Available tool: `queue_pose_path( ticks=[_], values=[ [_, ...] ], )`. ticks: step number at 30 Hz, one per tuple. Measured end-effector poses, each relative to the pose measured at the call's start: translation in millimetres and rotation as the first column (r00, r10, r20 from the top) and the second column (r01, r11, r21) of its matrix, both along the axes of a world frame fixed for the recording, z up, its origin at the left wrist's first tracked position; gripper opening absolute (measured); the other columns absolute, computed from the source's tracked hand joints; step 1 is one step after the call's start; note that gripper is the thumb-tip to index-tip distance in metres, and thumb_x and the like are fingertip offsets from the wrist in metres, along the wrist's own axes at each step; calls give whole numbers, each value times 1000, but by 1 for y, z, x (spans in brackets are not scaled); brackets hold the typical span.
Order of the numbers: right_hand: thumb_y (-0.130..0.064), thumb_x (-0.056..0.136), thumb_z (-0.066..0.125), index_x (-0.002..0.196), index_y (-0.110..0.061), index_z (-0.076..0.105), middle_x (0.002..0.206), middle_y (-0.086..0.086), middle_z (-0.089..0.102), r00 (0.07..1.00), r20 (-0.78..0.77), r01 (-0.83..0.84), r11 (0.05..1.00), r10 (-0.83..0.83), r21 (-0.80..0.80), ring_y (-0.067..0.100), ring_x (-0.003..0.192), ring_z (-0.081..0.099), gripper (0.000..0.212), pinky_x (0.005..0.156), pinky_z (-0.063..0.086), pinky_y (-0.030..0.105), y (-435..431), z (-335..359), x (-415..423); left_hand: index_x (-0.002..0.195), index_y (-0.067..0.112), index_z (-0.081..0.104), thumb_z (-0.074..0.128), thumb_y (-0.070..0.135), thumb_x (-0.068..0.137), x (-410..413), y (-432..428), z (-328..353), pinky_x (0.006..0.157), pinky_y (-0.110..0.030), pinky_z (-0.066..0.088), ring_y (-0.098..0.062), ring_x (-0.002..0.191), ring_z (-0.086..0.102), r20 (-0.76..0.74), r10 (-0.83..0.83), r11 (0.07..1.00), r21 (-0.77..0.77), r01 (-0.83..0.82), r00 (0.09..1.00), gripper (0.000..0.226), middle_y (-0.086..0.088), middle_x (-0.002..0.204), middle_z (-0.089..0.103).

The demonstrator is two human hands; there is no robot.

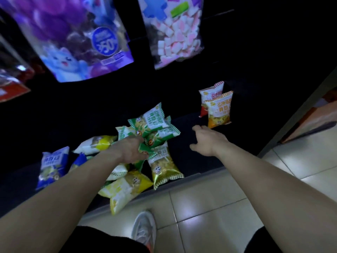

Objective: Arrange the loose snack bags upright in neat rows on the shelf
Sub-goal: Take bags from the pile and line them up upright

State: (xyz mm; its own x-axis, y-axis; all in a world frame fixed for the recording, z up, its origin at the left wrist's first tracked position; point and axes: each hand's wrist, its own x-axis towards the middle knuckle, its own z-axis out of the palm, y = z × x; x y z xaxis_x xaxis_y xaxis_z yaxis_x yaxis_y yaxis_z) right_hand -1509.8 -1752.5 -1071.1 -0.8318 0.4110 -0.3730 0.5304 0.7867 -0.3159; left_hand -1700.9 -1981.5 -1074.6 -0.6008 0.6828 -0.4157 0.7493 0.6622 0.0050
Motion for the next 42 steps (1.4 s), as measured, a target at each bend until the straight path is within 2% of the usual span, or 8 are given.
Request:
queue_pose_path(
  ticks=[8,18,23,26,29,31,36,42],
  values=[
    [-49,92,60,155,-16,19,155,12,30,995,65,-68,996,72,-60,32,128,47,82,90,50,44,-45,-46,-67,145,25,36,61,66,81,-27,-20,-10,91,-34,43,-26,126,48,49,11,998,60,-14,999,80,-6,146,42],
    [-69,71,73,146,-5,33,145,14,47,969,235,149,942,-78,-302,31,125,52,106,90,49,37,-71,-128,-105,145,22,36,65,50,87,-51,-40,-19,101,-38,42,-26,129,45,106,85,983,155,-101,991,70,-7,147,40],
    [-60,63,85,128,-11,52,119,4,58,958,246,243,877,-149,-414,16,90,57,88,66,44,29,-69,-135,-109,145,22,37,64,49,89,-54,-44,-17,102,-37,41,-26,130,43,117,83,982,157,-101,990,68,-7,146,41],
    [-56,62,87,120,-15,57,119,4,59,958,219,260,876,-183,-405,9,75,51,77,57,39,24,-66,-134,-108,144,23,37,63,50,88,-54,-41,-13,102,-39,42,-26,129,44,115,94,978,175,-114,989,68,-6,145,42],
    [-58,58,88,141,-10,41,146,15,41,963,191,242,918,-188,-315,32,121,50,106,86,49,36,-62,-127,-107,144,24,37,63,52,88,-50,-35,-10,101,-40,42,-26,128,45,120,75,981,171,-95,990,68,-6,144,42],
    [-58,57,87,149,-11,29,150,17,32,968,165,230,938,-192,-261,37,130,42,118,96,47,42,-58,-119,-104,144,24,37,62,53,87,-47,-31,-8,101,-41,43,-26,128,44,115,50,984,165,-69,992,68,-6,144,42],
    [-52,55,90,131,-14,34,120,6,57,982,30,188,950,-187,-250,25,103,59,101,85,52,41,-31,-89,-81,146,26,36,62,51,89,-41,-18,2,102,-40,41,-27,132,42,102,16,984,173,-34,995,68,-6,149,36],
    [-53,51,91,122,-24,35,101,-12,57,963,-164,169,954,-213,-247,4,84,55,95,64,46,27,9,-30,-31,147,23,35,63,49,89,-22,5,12,103,-37,41,-26,133,42,104,-41,974,225,17,994,70,-7,150,39]
  ],
)
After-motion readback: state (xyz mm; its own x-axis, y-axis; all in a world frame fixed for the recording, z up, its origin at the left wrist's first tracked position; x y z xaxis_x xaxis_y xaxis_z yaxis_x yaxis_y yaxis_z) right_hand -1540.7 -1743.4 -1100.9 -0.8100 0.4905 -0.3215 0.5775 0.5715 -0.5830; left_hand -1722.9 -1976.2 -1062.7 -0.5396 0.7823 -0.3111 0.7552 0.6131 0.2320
